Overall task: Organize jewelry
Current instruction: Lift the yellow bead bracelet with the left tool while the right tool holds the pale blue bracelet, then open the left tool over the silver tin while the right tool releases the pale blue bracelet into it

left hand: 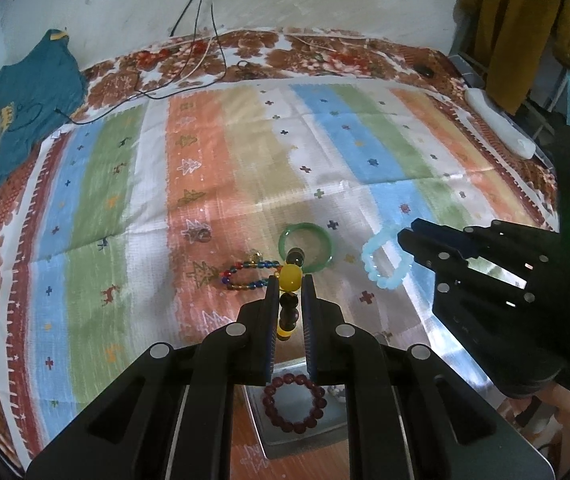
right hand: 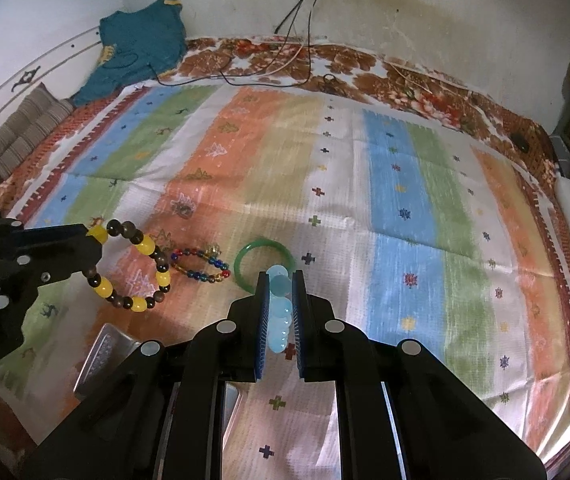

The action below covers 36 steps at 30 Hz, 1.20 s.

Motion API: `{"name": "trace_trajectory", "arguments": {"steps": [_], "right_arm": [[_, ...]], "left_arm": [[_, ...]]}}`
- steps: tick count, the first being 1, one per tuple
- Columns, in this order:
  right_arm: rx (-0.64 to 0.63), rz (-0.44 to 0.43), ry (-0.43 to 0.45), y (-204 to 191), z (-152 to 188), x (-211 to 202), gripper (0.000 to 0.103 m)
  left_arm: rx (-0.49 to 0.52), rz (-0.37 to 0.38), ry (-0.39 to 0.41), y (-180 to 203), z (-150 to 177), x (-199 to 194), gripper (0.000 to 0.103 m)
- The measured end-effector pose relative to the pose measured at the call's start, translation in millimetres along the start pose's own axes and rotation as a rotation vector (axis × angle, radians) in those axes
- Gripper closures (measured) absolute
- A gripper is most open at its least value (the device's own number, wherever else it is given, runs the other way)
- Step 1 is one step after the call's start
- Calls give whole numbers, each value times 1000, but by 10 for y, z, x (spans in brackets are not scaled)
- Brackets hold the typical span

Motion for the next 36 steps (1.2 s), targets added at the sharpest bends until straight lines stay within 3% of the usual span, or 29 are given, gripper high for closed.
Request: {"name": "trace_trajectory", "arguments": {"steps": [12,36], "right_arm": [[-16,-16,14,-62,136,-206,91],[-49,-67,38,-216,521,-590,91]], "left_arm": [[33,48,24,163,211,-207,92],[62,41,43,263,565,-405,92]]}}
Point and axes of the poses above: each gripper's, at about its wrist camera, not at the fingertips, and x roughly the way its jaws point, y to its right, z to its underside, the point moved 1 cm from there along x, roughly the way its jaws point, and after that the axes turned 8 degrees about z, right-handed, at the moved point
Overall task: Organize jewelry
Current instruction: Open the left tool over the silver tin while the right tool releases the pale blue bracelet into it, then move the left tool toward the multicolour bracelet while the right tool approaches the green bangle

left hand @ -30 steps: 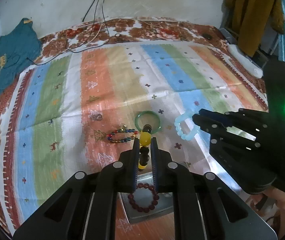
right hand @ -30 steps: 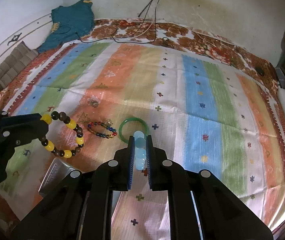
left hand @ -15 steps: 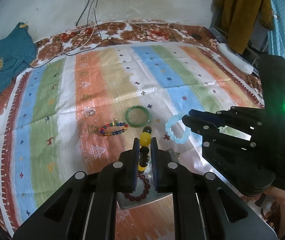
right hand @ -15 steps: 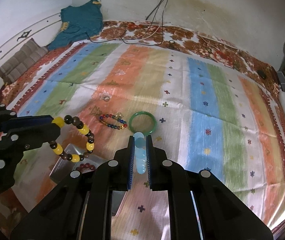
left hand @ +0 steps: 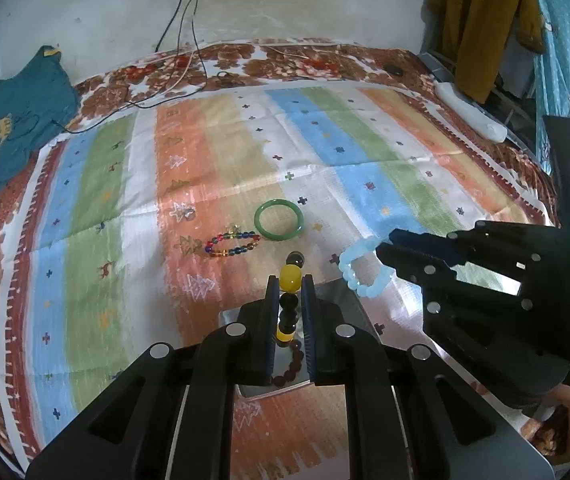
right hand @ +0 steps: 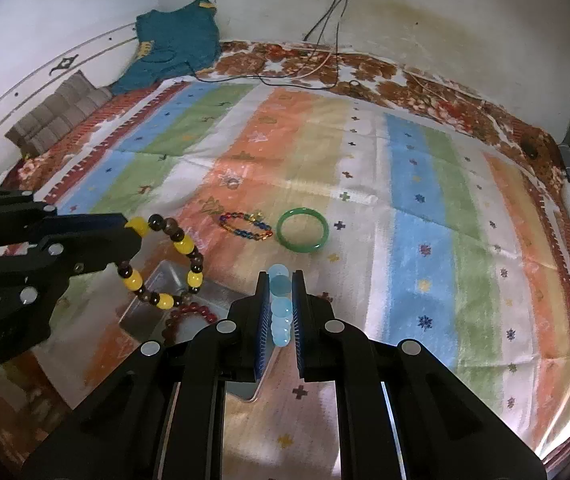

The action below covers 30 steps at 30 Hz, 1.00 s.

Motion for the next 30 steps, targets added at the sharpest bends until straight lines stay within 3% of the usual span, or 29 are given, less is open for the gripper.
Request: {"name": "trace_trajectory", "arguments": {"steps": [9,14,18,23,25,30], "right_arm": [[-18,-32,-1,-109,108,-78,91],[15,-12,-26,-57,143,-39,90],[42,5,-38,34,142,6,77],[60,21,-65,87,156,80,75],[64,21,-67,100,154,89,68],[63,23,-73,108,147,103,63]], "left_arm": [[-17,-5,-1,-35,89,-47,92],[-60,-76,-34,-144,129,10,84],[-82,-96,-31,-227,117,5,80],[-83,-106,-40,-247,122,34,73],[-78,-112,-40,-247,122,38,70],[-88,-121,-44,-305,110,69,59]]}}
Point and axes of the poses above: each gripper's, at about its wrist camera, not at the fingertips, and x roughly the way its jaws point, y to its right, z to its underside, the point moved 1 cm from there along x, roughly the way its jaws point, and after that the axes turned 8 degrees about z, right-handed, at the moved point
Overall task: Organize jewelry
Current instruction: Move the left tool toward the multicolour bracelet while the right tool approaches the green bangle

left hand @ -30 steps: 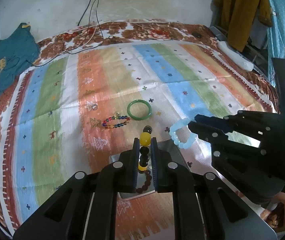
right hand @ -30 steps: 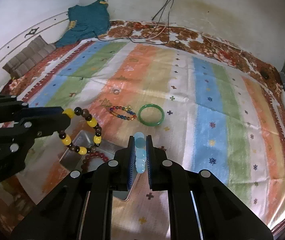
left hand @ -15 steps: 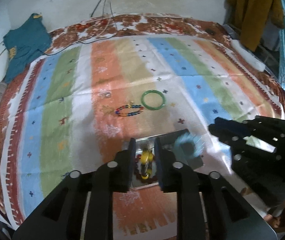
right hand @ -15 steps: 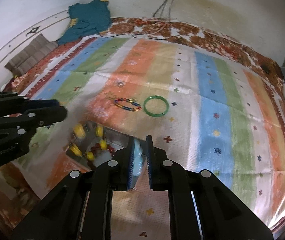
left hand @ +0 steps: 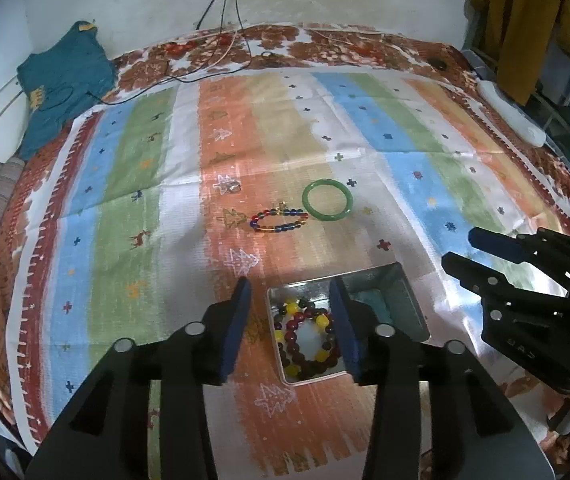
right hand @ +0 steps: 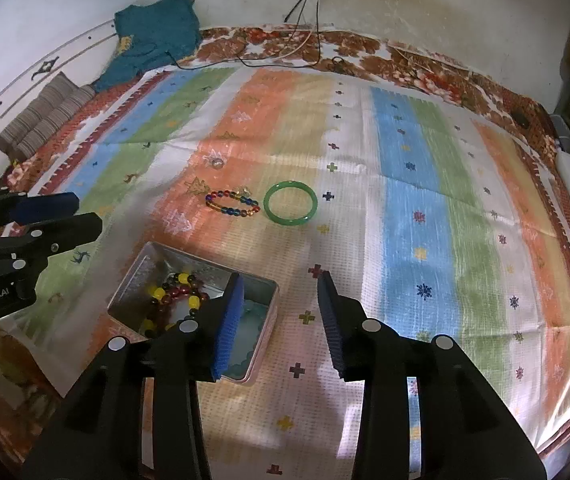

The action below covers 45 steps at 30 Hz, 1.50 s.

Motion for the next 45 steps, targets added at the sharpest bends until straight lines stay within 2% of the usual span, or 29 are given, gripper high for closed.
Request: {"name": "trace_trajectory", "arguments": {"steps": [11,22,45], "right_arm": [[26,13,-13,44,-44,78,49],[53,37,-31,122,-108,178,39],[45,57,-67,177,-287,407,33]], "left_arm": [[-51,-33,-12,-181,-63,93,48],[-56,-61,-27,-234,-86,167,46],[-62,-123,-61,-388,-253,365,44]]}}
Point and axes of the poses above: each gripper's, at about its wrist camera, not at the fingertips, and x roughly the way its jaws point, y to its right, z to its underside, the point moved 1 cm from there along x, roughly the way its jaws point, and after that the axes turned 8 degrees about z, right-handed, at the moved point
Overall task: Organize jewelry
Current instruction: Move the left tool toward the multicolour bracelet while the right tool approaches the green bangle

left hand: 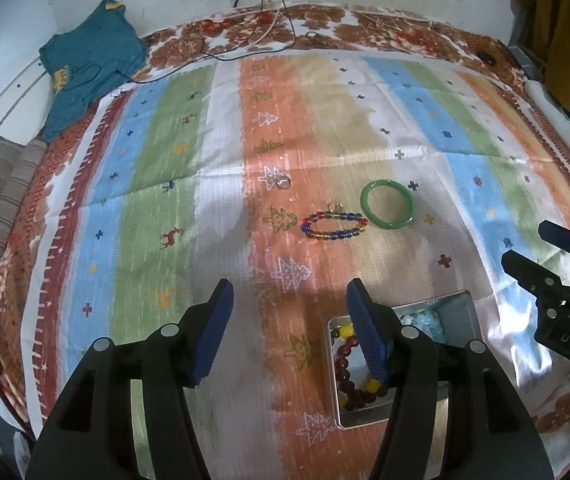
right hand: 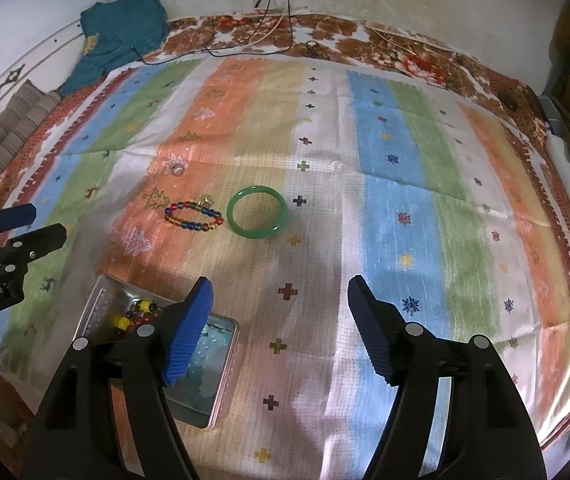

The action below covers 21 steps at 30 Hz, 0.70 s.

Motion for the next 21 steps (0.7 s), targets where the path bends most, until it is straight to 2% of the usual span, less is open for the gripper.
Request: {"name": "trace_trajectory", "arguments": {"steps": [21], "right_arm": [[-12,22,-61,-6,-235,353,30]], "left_arm": [[-13,-35,-32,-53,-272,281,42]]}}
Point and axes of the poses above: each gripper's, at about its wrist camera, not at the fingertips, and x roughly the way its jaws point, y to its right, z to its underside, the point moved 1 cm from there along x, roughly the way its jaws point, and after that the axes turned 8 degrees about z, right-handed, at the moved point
